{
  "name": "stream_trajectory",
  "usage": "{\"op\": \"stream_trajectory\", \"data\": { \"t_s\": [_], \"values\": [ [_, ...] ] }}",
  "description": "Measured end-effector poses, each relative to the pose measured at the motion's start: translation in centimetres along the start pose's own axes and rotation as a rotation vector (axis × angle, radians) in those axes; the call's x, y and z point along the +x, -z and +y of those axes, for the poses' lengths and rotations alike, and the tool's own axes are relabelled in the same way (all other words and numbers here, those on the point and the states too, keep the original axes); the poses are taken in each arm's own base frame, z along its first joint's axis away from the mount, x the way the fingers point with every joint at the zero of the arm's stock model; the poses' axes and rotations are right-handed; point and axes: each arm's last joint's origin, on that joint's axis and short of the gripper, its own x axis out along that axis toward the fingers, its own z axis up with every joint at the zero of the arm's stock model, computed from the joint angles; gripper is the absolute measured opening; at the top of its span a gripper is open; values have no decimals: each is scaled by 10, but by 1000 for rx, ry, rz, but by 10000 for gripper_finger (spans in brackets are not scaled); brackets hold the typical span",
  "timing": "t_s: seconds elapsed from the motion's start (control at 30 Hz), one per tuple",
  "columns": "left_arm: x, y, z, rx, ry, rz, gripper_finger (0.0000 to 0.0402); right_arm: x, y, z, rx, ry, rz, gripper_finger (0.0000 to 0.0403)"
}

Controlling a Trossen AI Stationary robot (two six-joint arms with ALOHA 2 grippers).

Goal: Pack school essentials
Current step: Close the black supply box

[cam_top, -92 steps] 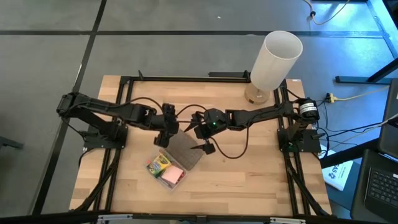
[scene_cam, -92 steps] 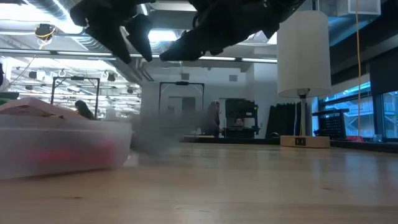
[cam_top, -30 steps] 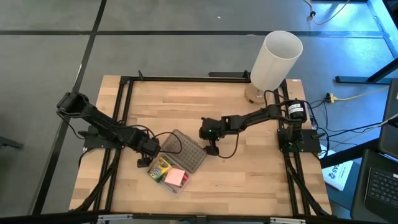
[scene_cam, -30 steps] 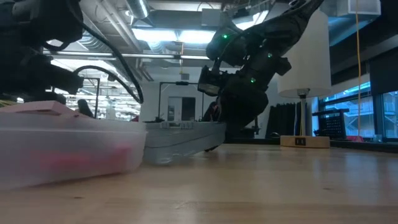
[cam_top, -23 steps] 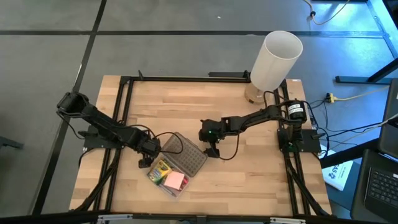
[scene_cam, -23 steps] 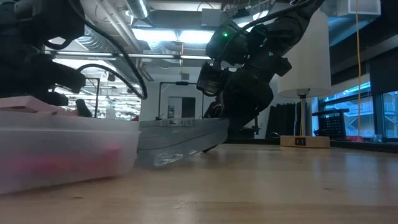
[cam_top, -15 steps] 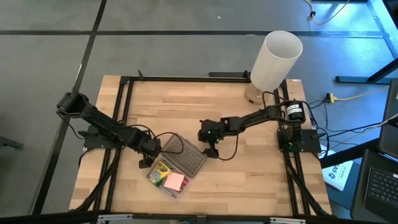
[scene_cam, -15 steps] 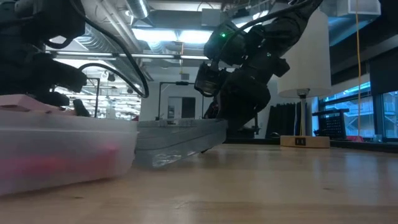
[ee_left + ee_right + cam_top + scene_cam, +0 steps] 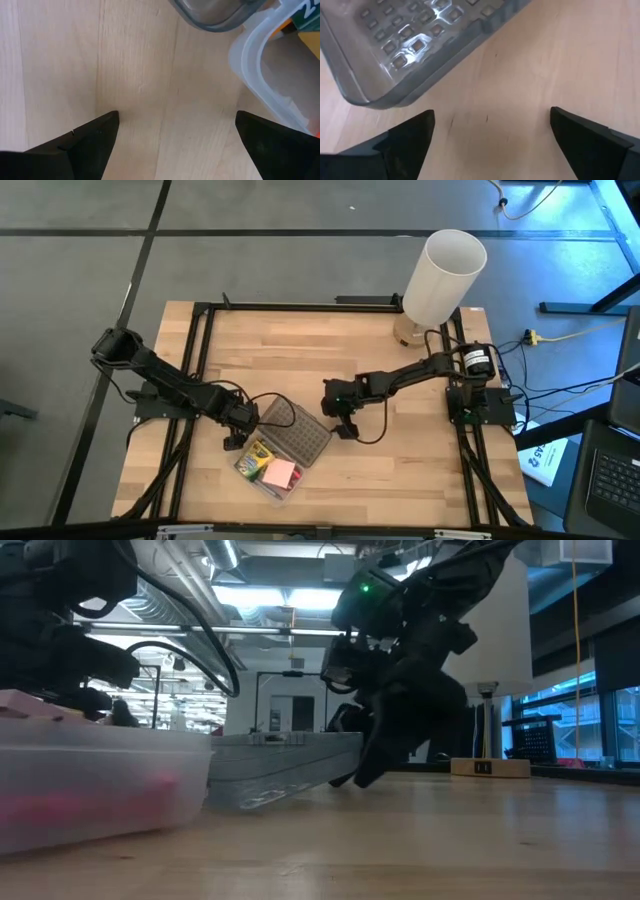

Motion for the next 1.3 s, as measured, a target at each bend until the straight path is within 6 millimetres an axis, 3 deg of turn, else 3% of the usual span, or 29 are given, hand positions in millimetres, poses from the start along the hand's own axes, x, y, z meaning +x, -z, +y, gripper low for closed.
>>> {"op": "stream_trajectory", "data": {
  "t_s": [0.5,1.03,1.3],
  "values": [
    [0,0,0,-2,0,0,394,4,-15,17,-59,-63,-136,394],
    [0,-2,0,-8,-26,-32,394,-6,-47,30,-157,-129,-278,394],
    [0,-2,0,-9,-31,-36,394,-6,-44,29,-98,-114,-245,394]
  ]
}}
